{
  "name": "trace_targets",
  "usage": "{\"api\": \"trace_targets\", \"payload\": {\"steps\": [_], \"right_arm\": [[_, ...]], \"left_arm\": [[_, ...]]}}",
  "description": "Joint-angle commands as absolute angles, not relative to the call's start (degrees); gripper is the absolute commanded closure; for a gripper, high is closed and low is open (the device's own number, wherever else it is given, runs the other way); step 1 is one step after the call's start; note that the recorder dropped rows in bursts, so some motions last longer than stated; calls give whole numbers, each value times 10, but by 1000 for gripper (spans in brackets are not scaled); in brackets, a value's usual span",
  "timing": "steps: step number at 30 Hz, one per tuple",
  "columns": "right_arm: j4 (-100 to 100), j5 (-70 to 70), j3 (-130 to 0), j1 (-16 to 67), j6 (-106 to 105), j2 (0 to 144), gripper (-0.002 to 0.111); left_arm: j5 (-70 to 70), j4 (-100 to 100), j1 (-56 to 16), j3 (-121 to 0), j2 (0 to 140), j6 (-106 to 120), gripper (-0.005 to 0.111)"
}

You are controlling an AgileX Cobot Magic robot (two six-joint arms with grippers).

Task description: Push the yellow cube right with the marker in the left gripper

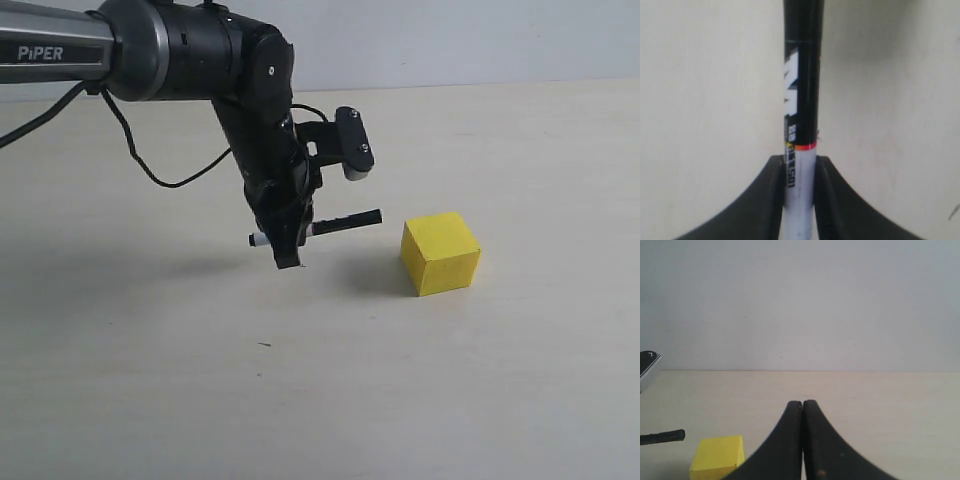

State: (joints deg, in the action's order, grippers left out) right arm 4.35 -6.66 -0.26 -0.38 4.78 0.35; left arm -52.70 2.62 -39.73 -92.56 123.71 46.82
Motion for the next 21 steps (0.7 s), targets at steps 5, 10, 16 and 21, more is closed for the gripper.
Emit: {"api": "trace_targets", "payload": {"steps": [5, 10, 16, 21], "right_arm": [[45, -64, 0, -3, 48, 0, 108], [45, -64, 0, -3, 48, 0, 108], [45, -64, 0, -3, 48, 0, 108], [45, -64, 0, -3, 48, 0, 108]], "left_arm": [[-575, 25, -395, -929, 1259, 461, 107], [-518, 40, -409, -933, 1271, 458, 107], [-508, 40, -461, -989, 1302, 458, 107], [-555, 32, -451, -1022, 1309, 436, 107]]}}
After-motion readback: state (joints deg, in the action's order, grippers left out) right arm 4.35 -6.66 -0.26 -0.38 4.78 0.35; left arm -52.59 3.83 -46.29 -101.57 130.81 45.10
